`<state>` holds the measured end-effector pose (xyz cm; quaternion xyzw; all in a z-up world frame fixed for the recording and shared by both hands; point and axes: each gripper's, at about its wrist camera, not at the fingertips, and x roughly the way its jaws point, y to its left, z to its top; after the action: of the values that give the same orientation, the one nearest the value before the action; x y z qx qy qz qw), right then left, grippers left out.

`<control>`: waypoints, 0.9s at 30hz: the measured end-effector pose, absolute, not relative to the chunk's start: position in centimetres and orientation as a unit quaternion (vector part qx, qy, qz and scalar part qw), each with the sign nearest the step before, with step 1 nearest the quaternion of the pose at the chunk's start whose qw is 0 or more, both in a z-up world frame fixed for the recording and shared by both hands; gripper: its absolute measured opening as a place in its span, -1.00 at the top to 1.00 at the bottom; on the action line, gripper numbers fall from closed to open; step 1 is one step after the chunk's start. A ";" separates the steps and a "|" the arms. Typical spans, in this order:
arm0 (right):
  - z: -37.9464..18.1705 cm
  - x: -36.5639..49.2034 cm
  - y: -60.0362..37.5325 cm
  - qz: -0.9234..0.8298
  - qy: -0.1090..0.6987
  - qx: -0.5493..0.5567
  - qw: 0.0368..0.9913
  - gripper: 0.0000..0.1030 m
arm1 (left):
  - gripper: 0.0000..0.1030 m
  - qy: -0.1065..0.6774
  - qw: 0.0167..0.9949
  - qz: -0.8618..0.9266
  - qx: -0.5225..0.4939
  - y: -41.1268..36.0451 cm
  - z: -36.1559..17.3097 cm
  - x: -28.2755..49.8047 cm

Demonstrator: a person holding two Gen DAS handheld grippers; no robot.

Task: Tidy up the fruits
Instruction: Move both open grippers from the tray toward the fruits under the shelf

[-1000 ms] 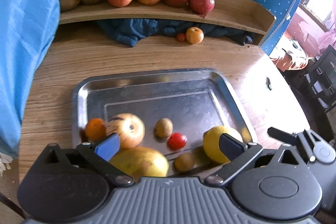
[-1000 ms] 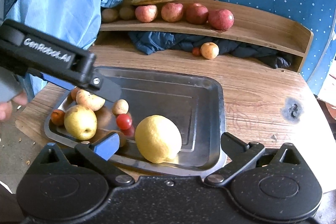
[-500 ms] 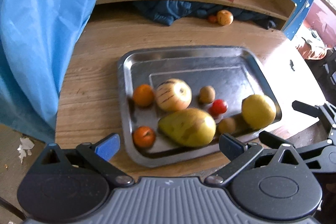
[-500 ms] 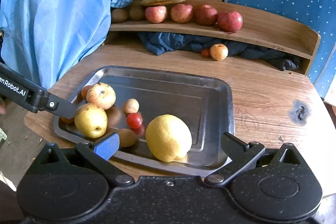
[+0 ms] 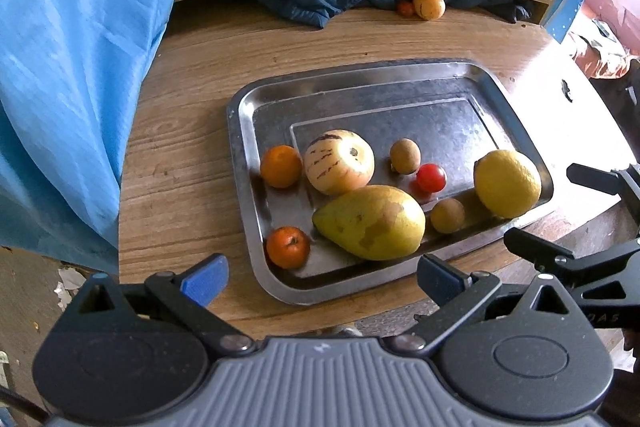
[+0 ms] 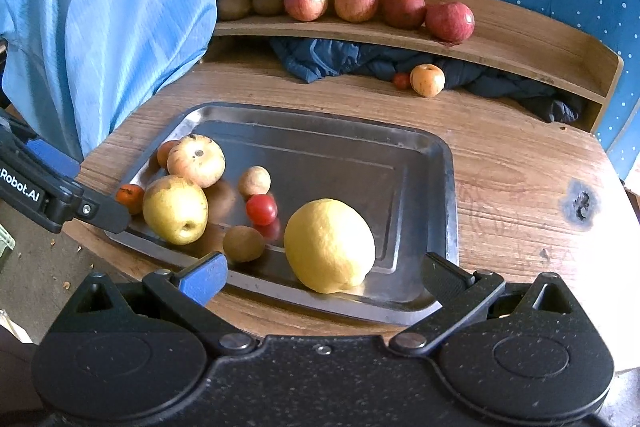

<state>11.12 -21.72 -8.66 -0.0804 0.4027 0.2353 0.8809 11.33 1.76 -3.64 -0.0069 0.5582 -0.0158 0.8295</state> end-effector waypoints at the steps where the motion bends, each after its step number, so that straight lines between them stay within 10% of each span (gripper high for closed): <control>1: -8.6 11.2 -21.7 0.236 0.402 -0.078 0.881 -0.99 | -0.99 0.558 0.830 -0.016 -0.003 1.7 -3.5 11.4; 27: -8.7 17.2 -23.5 0.205 0.400 -0.067 0.891 -0.99 | -0.99 0.546 0.836 -0.051 0.014 -1.2 -3.8 21.4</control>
<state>17.16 -23.53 -8.75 -0.0671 0.4003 0.2047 0.8907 21.40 -1.17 -3.79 0.0139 0.5464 -0.0510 0.8359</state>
